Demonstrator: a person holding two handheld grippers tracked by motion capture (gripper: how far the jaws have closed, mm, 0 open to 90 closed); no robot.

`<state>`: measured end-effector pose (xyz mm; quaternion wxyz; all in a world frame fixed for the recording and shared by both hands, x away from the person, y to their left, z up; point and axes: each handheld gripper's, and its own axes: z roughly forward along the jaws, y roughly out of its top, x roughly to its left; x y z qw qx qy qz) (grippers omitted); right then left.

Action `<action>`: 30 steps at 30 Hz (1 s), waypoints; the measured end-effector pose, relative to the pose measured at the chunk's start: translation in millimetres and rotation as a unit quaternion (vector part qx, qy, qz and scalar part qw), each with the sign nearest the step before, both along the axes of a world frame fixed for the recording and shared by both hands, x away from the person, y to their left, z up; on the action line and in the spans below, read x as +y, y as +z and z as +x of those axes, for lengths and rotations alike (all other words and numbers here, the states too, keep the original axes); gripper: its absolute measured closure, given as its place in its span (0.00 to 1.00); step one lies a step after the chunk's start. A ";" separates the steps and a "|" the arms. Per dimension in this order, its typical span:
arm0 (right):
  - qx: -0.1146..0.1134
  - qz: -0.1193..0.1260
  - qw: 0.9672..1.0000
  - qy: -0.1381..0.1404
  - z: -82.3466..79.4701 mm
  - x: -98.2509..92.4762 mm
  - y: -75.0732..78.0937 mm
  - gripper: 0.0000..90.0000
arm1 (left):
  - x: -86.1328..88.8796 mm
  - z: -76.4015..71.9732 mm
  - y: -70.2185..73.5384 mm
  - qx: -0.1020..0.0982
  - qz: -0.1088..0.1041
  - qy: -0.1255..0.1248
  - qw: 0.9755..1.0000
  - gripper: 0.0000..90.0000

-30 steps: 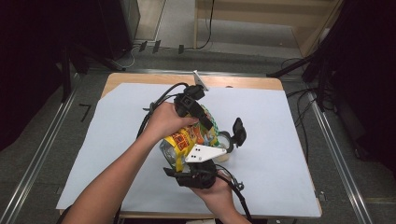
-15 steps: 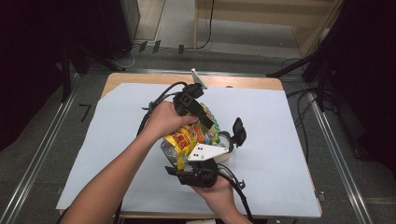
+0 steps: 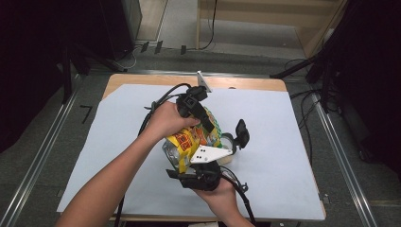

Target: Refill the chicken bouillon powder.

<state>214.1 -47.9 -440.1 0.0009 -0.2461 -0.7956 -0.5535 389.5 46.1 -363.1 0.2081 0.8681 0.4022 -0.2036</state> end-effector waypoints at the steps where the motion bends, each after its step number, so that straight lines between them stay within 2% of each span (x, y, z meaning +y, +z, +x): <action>1: 0.000 0.000 1.000 0.000 -0.1 0.0 0.2 0.69 | -0.3 0.0 0.2 0.000 0.000 0.000 1.000 0.89; 6: -0.017 -0.010 1.000 -0.004 -2.0 2.5 1.3 0.68 | -2.0 -0.4 0.3 -0.008 0.011 -0.002 1.000 0.93; 10: -0.020 -0.013 1.000 -0.008 -2.2 3.3 1.2 0.68 | -1.2 0.6 0.4 -0.007 0.010 -0.001 1.000 0.94; 15: -0.022 -0.021 0.999 -0.015 -1.8 4.7 1.1 0.67 | -3.3 1.4 1.2 -0.010 0.010 0.002 1.000 0.94; 23: -0.014 -0.017 1.000 -0.021 1.6 4.0 2.7 0.69 | -9.2 2.3 5.8 -0.009 0.012 0.002 1.000 0.93; 30: -0.034 -0.020 0.999 -0.022 2.2 3.9 8.4 0.68 | -8.3 5.3 9.5 -0.004 0.008 0.002 1.000 0.93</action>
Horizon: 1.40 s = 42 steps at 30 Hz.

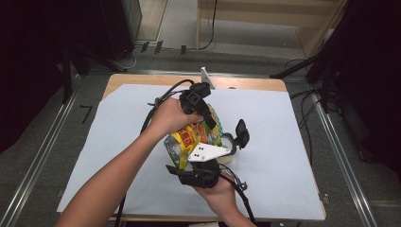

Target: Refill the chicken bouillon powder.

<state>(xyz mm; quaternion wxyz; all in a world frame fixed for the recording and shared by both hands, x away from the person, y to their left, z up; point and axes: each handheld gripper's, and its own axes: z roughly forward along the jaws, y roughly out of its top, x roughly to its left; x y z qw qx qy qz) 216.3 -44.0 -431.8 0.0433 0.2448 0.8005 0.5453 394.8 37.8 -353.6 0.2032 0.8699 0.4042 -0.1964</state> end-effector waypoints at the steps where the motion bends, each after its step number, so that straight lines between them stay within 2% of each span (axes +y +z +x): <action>1: 0.000 0.000 1.000 0.001 -0.1 -0.1 0.4 0.68 | -0.1 0.4 0.0 0.001 0.001 -0.002 1.000 0.93; 16: -0.007 0.001 1.000 0.004 -1.8 1.6 -1.7 0.68 | -3.2 2.2 -5.9 0.016 0.012 -0.007 1.000 0.92; 42: -0.001 0.008 1.000 0.013 -1.9 -0.2 -2.1 0.69 | 1.4 3.7 -5.7 0.020 0.015 -0.003 1.000 0.91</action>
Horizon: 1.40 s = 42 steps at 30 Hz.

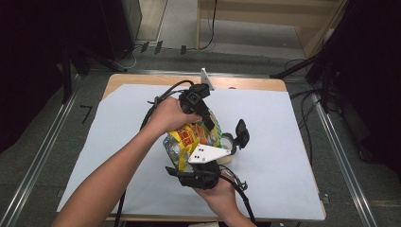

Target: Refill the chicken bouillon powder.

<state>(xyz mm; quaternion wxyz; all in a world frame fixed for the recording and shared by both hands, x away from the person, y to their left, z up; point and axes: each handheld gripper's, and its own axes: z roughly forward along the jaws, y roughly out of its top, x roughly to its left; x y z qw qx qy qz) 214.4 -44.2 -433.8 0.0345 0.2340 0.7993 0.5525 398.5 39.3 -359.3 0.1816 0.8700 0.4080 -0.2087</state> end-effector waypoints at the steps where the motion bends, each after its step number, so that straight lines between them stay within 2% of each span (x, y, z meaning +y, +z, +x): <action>1: 0.000 0.001 1.000 0.000 0.1 0.0 -0.1 0.69 | 0.1 0.1 -0.1 0.000 0.000 -0.001 1.000 0.91; 15: 0.002 0.005 1.000 0.005 0.0 -1.4 0.8 0.70 | -2.6 1.2 0.0 0.002 0.010 -0.011 1.000 0.91; 25: -0.004 0.005 1.000 0.002 0.8 -1.4 0.9 0.71 | 0.1 0.9 3.3 -0.009 0.003 -0.002 1.000 0.91; 42: 0.002 0.004 1.000 0.003 0.5 -1.2 0.9 0.71 | -0.2 2.7 0.6 -0.008 0.010 -0.004 1.000 0.91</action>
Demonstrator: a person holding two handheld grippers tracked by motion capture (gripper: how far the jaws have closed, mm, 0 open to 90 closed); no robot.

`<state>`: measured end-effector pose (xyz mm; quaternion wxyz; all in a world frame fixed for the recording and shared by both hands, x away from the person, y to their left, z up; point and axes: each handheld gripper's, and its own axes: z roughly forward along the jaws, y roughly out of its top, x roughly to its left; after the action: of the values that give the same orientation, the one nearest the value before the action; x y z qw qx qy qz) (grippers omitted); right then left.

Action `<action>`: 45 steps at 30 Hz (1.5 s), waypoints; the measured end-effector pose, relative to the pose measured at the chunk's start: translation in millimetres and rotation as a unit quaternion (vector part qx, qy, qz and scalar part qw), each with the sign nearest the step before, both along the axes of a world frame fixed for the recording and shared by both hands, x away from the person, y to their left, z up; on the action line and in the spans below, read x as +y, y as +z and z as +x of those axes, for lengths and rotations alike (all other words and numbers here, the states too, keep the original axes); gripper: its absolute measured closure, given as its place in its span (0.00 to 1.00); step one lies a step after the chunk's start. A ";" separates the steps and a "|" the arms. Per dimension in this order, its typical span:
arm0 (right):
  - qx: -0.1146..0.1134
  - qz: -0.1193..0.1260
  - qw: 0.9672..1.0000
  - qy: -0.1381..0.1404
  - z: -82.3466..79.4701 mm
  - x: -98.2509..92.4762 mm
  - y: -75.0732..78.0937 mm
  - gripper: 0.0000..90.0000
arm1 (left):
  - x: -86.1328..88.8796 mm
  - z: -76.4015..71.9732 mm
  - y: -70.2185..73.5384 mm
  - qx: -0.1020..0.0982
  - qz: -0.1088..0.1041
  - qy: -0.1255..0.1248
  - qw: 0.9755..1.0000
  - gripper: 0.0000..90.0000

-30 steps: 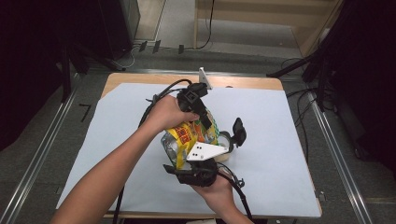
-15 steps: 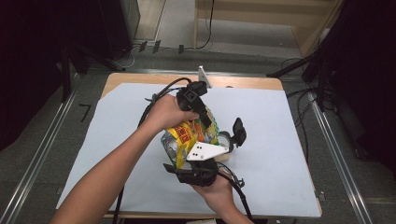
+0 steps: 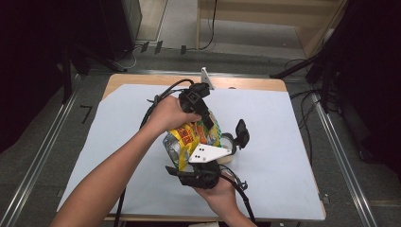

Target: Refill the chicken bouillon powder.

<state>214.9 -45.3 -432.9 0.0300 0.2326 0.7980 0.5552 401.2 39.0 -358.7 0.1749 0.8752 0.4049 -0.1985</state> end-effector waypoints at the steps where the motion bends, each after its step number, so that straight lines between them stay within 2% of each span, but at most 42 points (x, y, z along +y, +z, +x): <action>1: -0.003 0.000 1.000 0.000 0.5 -0.2 -0.1 0.71 | 0.1 0.3 0.0 0.000 0.000 -0.001 1.000 0.91; 13: -0.001 -0.002 1.000 0.002 -0.2 -0.2 -0.2 0.71 | 0.2 0.0 0.2 0.003 0.003 -0.002 1.000 0.91; 45: -0.013 -0.005 1.000 0.003 -1.3 0.5 -0.4 0.71 | 0.7 -0.3 0.2 0.006 0.008 -0.009 1.000 0.90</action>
<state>213.6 -44.8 -433.3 0.0398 0.2225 0.8010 0.5544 400.9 39.8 -358.5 0.1636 0.8789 0.3997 -0.2024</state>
